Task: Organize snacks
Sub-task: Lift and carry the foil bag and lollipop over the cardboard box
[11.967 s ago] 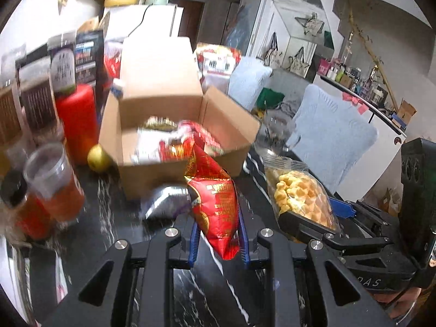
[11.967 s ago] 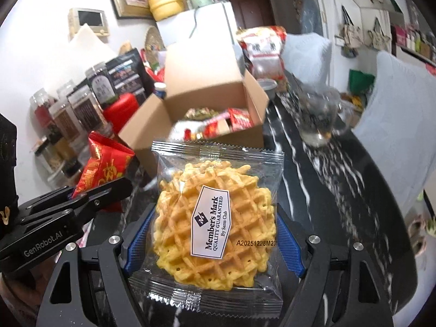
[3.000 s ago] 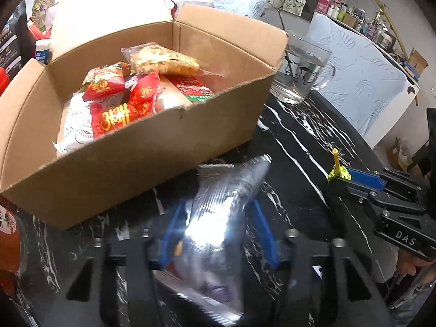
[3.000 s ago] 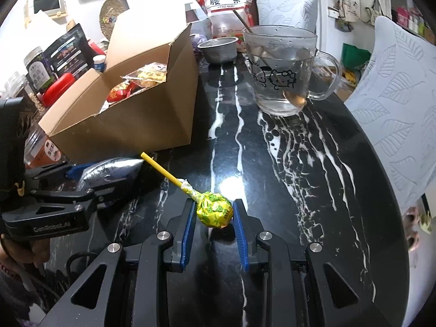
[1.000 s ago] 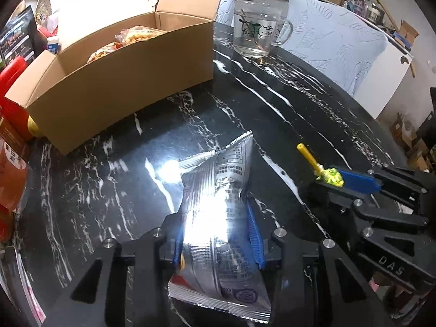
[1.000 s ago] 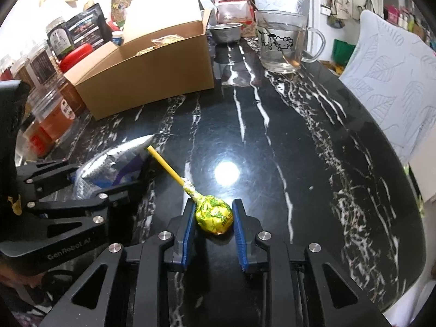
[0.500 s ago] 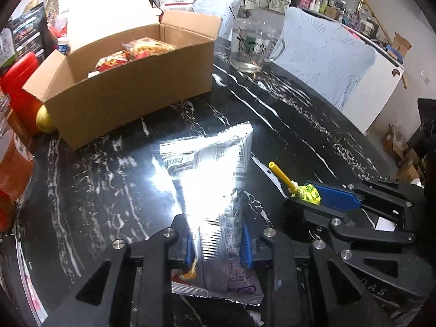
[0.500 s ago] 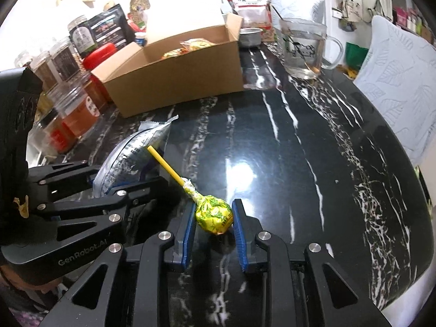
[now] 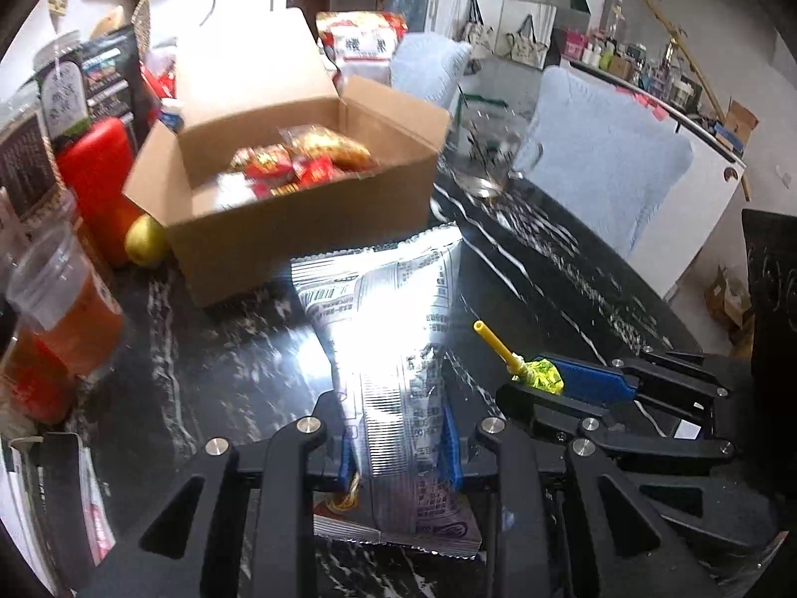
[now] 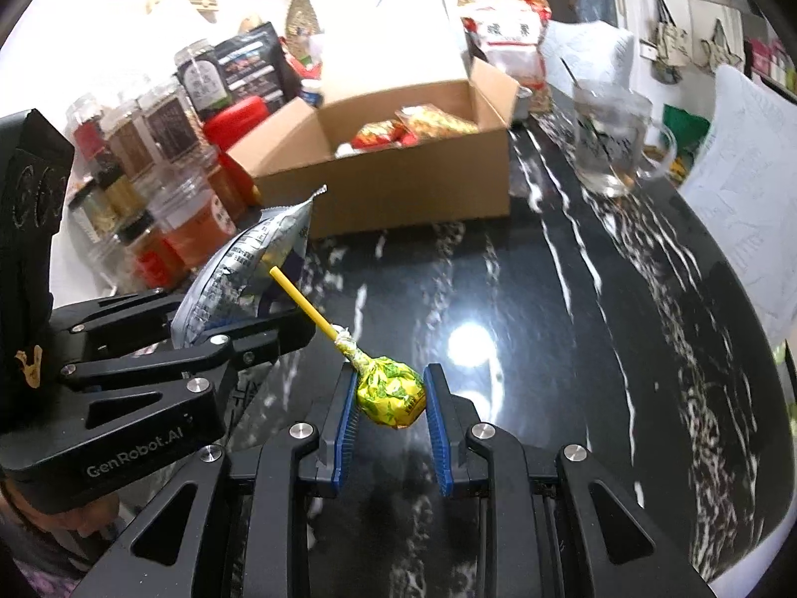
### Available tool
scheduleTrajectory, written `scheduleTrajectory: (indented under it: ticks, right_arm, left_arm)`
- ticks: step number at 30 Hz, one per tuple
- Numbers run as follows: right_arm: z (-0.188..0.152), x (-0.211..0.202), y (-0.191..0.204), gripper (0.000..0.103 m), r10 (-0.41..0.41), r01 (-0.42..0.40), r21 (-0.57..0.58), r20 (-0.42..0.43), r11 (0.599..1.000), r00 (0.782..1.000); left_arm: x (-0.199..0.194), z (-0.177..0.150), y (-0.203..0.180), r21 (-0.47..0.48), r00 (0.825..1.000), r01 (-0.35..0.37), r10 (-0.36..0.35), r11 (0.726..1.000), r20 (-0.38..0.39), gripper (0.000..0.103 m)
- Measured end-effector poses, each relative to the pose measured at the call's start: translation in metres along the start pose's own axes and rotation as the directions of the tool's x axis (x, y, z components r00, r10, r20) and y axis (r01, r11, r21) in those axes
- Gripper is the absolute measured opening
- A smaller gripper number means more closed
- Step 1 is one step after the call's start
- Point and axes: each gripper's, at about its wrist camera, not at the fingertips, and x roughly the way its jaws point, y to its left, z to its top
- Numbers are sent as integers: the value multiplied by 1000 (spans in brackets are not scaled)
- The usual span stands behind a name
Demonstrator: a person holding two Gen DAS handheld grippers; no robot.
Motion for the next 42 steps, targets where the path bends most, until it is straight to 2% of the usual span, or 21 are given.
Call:
scheduleTrajectory:
  ticks: [11,23,32,42]
  right_arm:
    - [38,-7,15,26,33,-28,-66,62,997,998]
    - [88,-3,22,26,46,-31,-121,128,992,991]
    - [127,6,17,26,67,-41,-154,165,987,984]
    - [178,35,6,26,80,-43,-186,197,982,977]
  left_arm:
    - [-24,33,20,-9,994,-40,40,999,98,26]
    - [-32,76,37,-6,982,-57,57,998,182,26]
    - [-23,111,58,-20,972,-64,67,998,226,26]
    - [1,154,91,-67,960,-84,99,994,261,26]
